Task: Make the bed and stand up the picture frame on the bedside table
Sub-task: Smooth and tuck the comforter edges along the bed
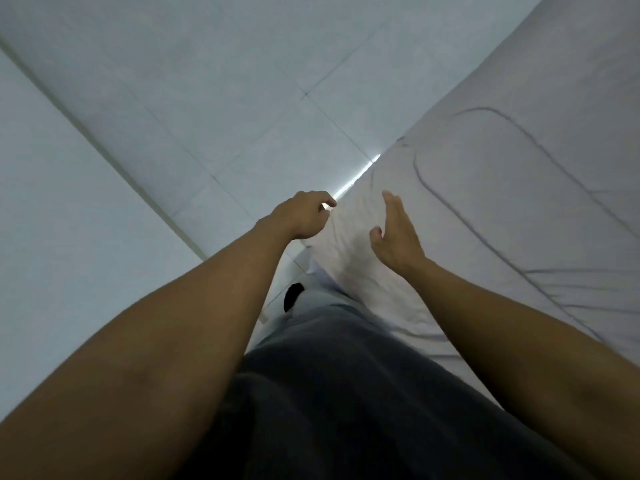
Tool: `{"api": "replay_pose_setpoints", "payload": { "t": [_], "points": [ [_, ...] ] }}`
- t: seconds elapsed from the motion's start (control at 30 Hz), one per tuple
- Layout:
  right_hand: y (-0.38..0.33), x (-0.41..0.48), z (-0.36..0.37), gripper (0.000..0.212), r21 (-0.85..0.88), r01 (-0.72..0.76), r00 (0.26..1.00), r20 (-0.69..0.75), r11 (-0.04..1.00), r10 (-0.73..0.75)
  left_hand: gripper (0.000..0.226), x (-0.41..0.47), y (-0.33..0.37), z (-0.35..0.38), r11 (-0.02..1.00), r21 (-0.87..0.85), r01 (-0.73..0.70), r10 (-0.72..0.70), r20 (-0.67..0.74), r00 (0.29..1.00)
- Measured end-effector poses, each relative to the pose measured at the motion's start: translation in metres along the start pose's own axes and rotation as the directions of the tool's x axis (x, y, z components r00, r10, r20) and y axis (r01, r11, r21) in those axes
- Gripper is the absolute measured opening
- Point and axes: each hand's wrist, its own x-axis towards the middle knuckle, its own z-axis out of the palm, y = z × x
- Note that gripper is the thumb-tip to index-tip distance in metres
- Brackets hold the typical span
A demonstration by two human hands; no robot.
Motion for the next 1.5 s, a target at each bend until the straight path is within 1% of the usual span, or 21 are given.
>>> {"api": "replay_pose_setpoints", "payload": {
  "t": [0.07,0.13,0.27,0.4,0.47,0.57,0.7,0.8,0.9,0.97,1.03,1.17,1.23,1.33,1.5],
  "points": [
    [-0.019,0.022,-0.005,0.073,0.029,-0.012,1.000,-0.007,1.000,0.012,0.036,0.013,-0.004,-0.025,1.000,-0.011,-0.014,0.013,-0.046,0.999],
    [-0.033,0.047,-0.013,0.075,0.057,-0.024,0.999,-0.036,0.998,0.026,0.036,0.027,-0.010,-0.050,1.000,-0.008,-0.030,0.030,-0.063,0.998],
    [-0.055,0.083,-0.024,0.075,0.133,-0.074,0.991,-0.101,0.988,0.088,0.034,0.059,-0.015,-0.095,0.998,0.035,-0.055,0.057,-0.049,0.997],
    [-0.077,0.114,-0.027,0.074,0.212,-0.149,0.977,-0.116,0.966,0.177,0.032,0.088,-0.008,-0.136,0.992,0.063,-0.112,0.114,-0.040,0.993],
    [-0.088,0.133,-0.027,0.073,0.268,-0.164,0.970,-0.130,0.949,0.205,0.032,0.107,-0.003,-0.158,0.985,0.090,-0.144,0.148,-0.038,0.988],
    [-0.105,0.170,-0.033,0.074,0.344,-0.187,0.953,-0.166,0.920,0.255,0.031,0.148,0.009,-0.195,0.968,0.158,-0.193,0.194,0.008,0.981],
    [-0.137,0.220,-0.050,0.073,0.436,-0.209,0.914,-0.232,0.876,0.333,0.029,0.207,0.028,-0.249,0.936,0.235,-0.260,0.234,0.133,0.963],
    [-0.164,0.254,-0.073,0.066,0.495,-0.175,0.884,-0.302,0.851,0.358,0.028,0.242,0.050,-0.293,0.928,0.224,-0.297,0.271,0.137,0.953],
    [-0.182,0.282,-0.101,0.058,0.549,-0.111,0.845,-0.387,0.829,0.369,0.028,0.268,0.075,-0.328,0.931,0.164,-0.326,0.311,0.114,0.944],
    [-0.187,0.299,-0.119,0.053,0.578,-0.075,0.815,-0.434,0.812,0.384,0.029,0.285,0.088,-0.347,0.926,0.149,-0.348,0.328,0.141,0.934],
    [-0.188,0.321,-0.137,0.048,0.598,-0.060,0.771,-0.481,0.800,0.417,0.031,0.310,0.102,-0.368,0.917,0.162,-0.363,0.334,0.183,0.925],
    [-0.186,0.367,-0.173,0.033,0.618,-0.026,0.688,-0.559,0.786,0.462,0.031,0.371,0.130,-0.406,0.899,0.191,-0.395,0.352,0.223,0.909],
    [-0.183,0.392,-0.194,0.029,0.616,-0.027,0.640,-0.594,0.787,0.487,0.030,0.405,0.149,-0.420,0.884,0.205,-0.420,0.367,0.252,0.895],
    [-0.179,0.427,-0.228,0.028,0.635,-0.045,0.570,-0.618,0.771,0.542,0.029,0.453,0.183,-0.437,0.863,0.200,-0.465,0.400,0.293,0.869],
    [-0.170,0.484,-0.289,0.027,0.705,-0.071,0.456,-0.607,0.706,0.651,0.029,0.525,0.270,-0.459,0.821,0.156,-0.550,0.462,0.386,0.799]
  ]
}}
